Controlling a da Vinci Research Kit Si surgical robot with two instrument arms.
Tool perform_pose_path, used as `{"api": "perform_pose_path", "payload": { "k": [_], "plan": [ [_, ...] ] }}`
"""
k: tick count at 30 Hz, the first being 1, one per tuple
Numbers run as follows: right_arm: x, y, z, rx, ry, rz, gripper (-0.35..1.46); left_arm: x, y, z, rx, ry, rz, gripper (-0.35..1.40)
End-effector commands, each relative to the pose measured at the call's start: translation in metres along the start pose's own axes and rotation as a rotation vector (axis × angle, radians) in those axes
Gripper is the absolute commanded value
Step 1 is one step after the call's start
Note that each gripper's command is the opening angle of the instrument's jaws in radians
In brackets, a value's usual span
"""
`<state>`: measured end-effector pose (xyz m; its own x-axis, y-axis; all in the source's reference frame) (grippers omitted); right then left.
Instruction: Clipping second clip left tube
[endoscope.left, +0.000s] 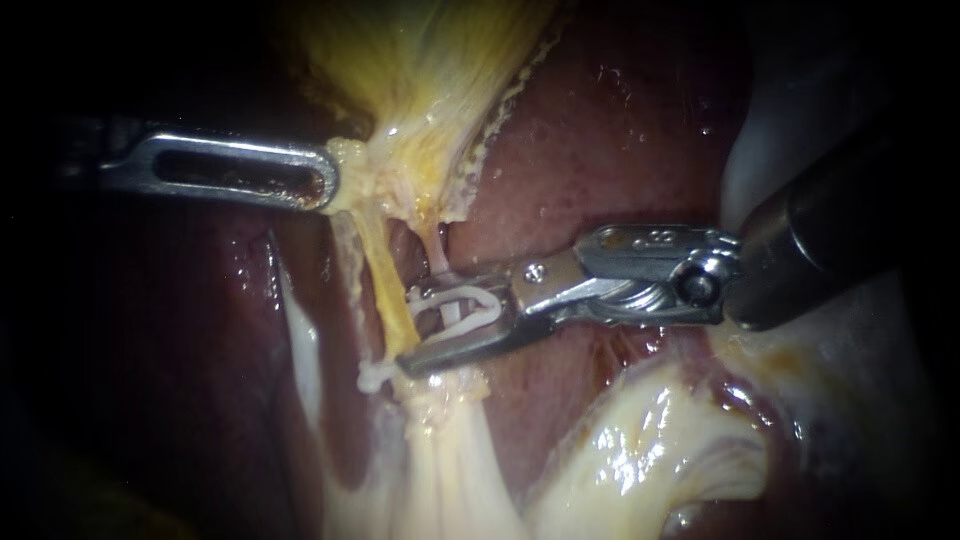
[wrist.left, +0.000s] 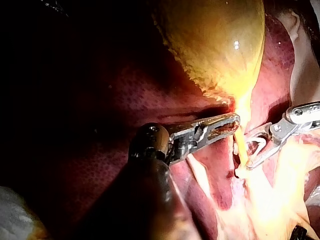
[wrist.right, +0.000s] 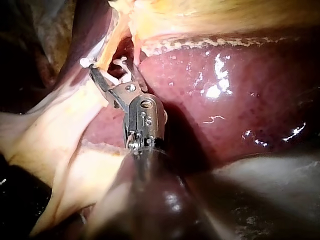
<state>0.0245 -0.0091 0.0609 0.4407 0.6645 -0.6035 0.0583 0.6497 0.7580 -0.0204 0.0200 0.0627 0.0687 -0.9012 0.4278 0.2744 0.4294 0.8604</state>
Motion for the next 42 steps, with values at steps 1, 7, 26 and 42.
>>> {"api": "perform_pose_path", "payload": {
  "k": [1, 7, 26, 42],
  "plan": [
    [0.0001, -0.0001, 0.0001, 0.012, 0.010, 0.006, 0.42, 0.0000, 0.0000, 0.0000, 0.000, 0.000, 0.000, -0.35],
    [0.0008, -0.0012, 0.0011, 0.086, 0.053, 0.019, 0.43, 0.0000, 0.0000, 0.0000, 0.000, 0.000, 0.000, -0.35],
    [0.0033, -0.0064, 0.0027, 0.206, 0.101, 0.041, 0.32, 0.0000, 0.0000, -0.0001, 0.000, 0.000, 0.000, -0.35],
    [0.0036, -0.0061, 0.0018, 0.198, 0.100, 0.164, -0.35, 0.0000, 0.0000, 0.0000, 0.000, 0.000, 0.000, -0.35]
  ]
}}
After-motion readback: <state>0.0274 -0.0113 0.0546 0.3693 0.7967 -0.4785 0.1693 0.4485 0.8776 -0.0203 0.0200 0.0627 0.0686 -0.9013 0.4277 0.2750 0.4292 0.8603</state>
